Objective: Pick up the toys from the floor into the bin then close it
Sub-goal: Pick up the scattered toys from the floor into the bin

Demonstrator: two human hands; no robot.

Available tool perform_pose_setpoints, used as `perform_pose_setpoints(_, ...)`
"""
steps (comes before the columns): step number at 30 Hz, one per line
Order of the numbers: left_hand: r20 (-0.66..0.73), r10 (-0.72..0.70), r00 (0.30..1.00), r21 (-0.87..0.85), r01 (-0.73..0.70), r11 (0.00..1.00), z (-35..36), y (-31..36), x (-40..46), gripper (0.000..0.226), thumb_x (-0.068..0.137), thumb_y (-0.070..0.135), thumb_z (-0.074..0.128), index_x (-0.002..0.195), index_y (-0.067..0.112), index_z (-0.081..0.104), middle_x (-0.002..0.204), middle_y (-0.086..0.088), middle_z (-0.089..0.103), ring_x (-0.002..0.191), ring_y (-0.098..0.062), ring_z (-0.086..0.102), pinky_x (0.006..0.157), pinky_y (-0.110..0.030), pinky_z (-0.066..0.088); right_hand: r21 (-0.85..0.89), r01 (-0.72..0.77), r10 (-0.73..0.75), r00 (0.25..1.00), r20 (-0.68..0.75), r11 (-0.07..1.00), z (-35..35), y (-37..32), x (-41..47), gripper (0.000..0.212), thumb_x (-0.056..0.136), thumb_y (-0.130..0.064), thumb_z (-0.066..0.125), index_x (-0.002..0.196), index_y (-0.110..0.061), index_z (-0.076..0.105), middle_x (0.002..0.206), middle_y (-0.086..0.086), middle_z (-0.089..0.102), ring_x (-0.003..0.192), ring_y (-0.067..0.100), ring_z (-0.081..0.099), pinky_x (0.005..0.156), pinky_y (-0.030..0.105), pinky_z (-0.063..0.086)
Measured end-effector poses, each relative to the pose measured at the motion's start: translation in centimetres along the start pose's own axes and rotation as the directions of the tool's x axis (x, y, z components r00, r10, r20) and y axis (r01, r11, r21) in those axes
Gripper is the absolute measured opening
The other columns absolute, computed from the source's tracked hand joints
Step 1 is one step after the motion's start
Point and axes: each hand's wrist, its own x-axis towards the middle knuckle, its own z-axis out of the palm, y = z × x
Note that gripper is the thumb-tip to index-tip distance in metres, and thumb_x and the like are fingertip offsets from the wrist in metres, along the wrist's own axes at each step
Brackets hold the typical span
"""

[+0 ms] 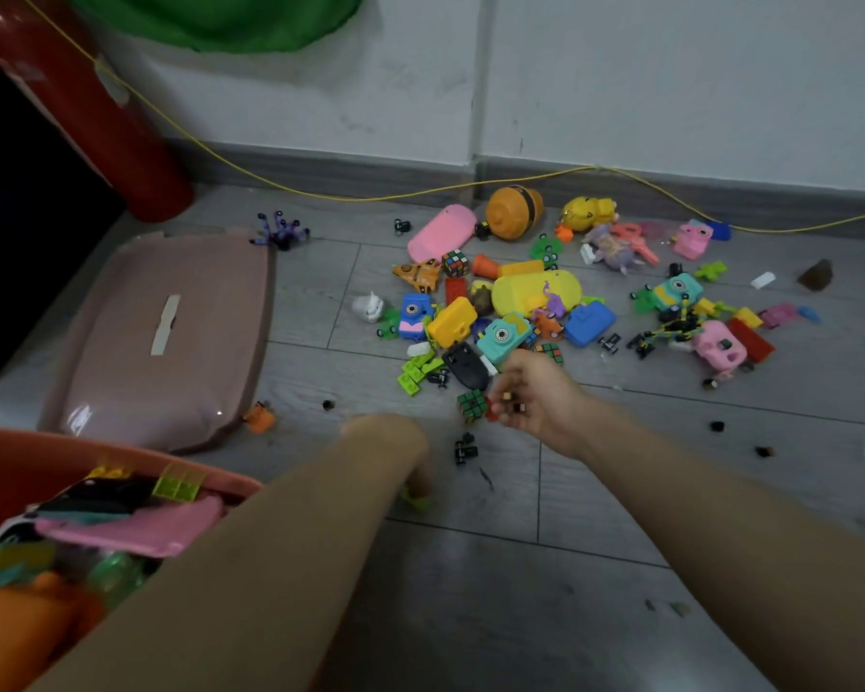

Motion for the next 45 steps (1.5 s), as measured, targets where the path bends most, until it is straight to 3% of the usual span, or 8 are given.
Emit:
perform_pose_setpoints(3,0.027,-0.021,0.999,0.03,0.021,0.999,2.1,1.3,-0.7,0.058,0.08,0.054,0.065,0.126,0.019,0.058,0.126,-0.005,0.059,0.117,-0.028,0.058,0.098,-0.045,0.047,-0.497,0.13,-0.201,0.975,-0.092,0.858,1.3,0.1,0.6,0.027,0.092,-0.03,0.056,0.073,-0.011,0.053,0.067,0.006,0.054,0.057,0.019,0.051,0.054,0.029,0.043)
perform_pose_setpoints(6,-0.085,-0.02,0.996,0.021,0.022,1.0,4.6,2.0,0.3,0.052,0.086,0.044,0.062,0.131,0.02,0.057,0.128,-0.004,0.059,0.115,-0.028,0.059,0.094,-0.047,0.049,-0.89,0.243,-0.467,0.883,0.038,0.387,2.1,0.9,0.6,0.026,0.094,-0.039,0.054,0.089,-0.014,0.049,0.076,0.003,0.054,0.071,0.023,0.054,0.056,0.031,0.04)
perform_pose_setpoints(13,-0.272,-0.008,0.962,0.033,0.017,0.999,5.9,2.3,0.6,0.035,0.096,0.021,0.047,0.129,0.019,0.058,0.13,-0.006,0.06,0.116,-0.028,0.059,0.091,-0.044,0.051,-0.954,0.25,-0.53,0.794,0.298,-0.163,2.0,3.3,1.9,0.04,0.095,-0.046,0.049,0.122,-0.018,0.043,0.105,0.014,0.055,0.094,0.032,0.056,0.064,0.035,0.042)
perform_pose_setpoints(17,-0.362,-0.043,0.931,-0.028,0.035,0.999,4.7,2.2,0.4,0.034,0.1,0.024,0.042,0.129,0.019,0.057,0.133,-0.004,0.059,0.119,-0.025,0.058,0.094,-0.039,0.047,-0.955,0.296,-0.497,0.829,0.257,-0.001,1.4,3.8,1.7,0.027,0.097,-0.036,0.047,0.11,-0.013,0.045,0.102,0.012,0.056,0.089,0.031,0.056,0.063,0.034,0.039)
perform_pose_setpoints(24,-0.429,-0.029,0.903,-0.115,-0.023,0.993,3.1,3.3,0.0,0.037,0.101,0.035,0.036,0.133,0.02,0.045,0.132,-0.007,0.055,0.118,-0.029,0.055,0.086,-0.04,0.041,-0.164,0.047,-0.069,0.989,-0.134,0.985,-1.3,1.8,1.1,0.03,0.097,-0.04,0.04,0.096,-0.014,0.056,0.071,0.006,0.053,0.053,0.014,0.041,0.045,0.025,0.029)
perform_pose_setpoints(34,-0.541,0.101,0.835,-0.047,-0.15,0.988,3.2,4.7,1.2,0.062,0.092,0.053,0.05,0.141,0.025,0.023,0.127,-0.005,0.055,0.105,-0.029,0.061,0.07,-0.038,0.044,0.185,-0.001,0.01,0.999,-0.051,0.983,-3.8,0.9,0.6,0.014,0.093,-0.019,0.06,0.088,-0.008,0.054,0.071,0.01,0.059,0.059,0.018,0.057,0.047,0.025,0.047)
perform_pose_setpoints(38,-0.615,0.225,0.756,0.144,-0.173,0.974,3.1,5.2,1.9,0.051,0.1,0.03,0.043,0.145,0.028,0.018,0.125,-0.004,0.053,0.102,-0.027,0.061,0.067,-0.039,0.039,-0.181,0.111,-0.16,0.946,-0.282,0.977,-3.5,0.1,2.2,0.015,0.088,-0.015,0.066,0.096,-0.009,0.055,0.084,0.013,0.061,0.066,0.022,0.062,0.055,0.035,0.056)
perform_pose_setpoints(45,-0.616,0.236,0.752,0.088,-0.232,0.969,2.2,5.0,3.2,0.044,0.098,0.022,0.045,0.139,0.027,0.03,0.122,-0.005,0.057,0.105,-0.029,0.061,0.076,-0.039,0.042,-0.869,0.164,-0.613,0.768,-0.184,0.467,-4.6,-1.3,4.5,0.044,0.091,-0.036,0.064,0.117,-0.006,0.044,0.101,0.016,0.063,0.094,0.036,0.062,0.067,0.035,0.045)
